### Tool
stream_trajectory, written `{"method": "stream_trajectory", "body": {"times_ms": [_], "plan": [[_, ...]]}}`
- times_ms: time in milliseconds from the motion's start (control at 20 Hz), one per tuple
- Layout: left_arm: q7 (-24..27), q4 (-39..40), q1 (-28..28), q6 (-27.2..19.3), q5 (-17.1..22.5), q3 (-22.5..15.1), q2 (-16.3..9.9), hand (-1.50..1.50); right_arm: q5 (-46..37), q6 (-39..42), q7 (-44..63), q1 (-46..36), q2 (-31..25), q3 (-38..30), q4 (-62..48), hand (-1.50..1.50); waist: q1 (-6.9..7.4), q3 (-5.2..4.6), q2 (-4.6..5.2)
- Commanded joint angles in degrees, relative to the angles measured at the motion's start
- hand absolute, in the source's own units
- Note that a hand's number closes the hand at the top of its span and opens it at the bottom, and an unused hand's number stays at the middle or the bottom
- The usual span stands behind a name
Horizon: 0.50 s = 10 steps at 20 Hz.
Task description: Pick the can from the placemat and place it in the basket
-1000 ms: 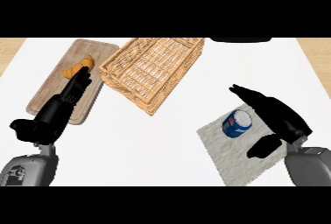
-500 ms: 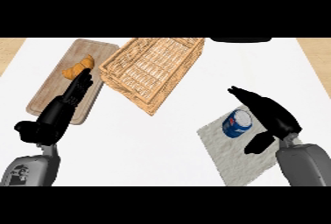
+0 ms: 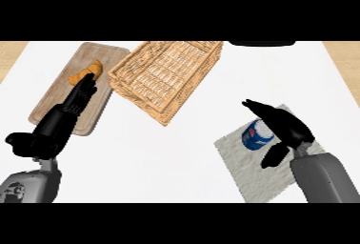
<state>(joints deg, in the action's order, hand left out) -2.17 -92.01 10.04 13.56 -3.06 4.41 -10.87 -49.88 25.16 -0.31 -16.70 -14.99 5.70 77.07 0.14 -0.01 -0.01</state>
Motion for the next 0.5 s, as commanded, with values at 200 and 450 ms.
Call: {"method": "stream_trajectory", "body": {"times_ms": [200,450], "plan": [[4.2,5.2,0.5,-1.3,-2.8,0.1,1.1,0.00,-3.5,3.3,-0.4,2.5,0.4,4.8,2.3,1.50,-0.29,0.00,0.01],[-1.5,-1.3,0.0,0.1,-0.8,-0.3,1.2,0.00,-5.9,-0.7,-4.9,1.5,-0.3,3.9,-2.0,1.50,-0.02,0.02,0.01]]}}
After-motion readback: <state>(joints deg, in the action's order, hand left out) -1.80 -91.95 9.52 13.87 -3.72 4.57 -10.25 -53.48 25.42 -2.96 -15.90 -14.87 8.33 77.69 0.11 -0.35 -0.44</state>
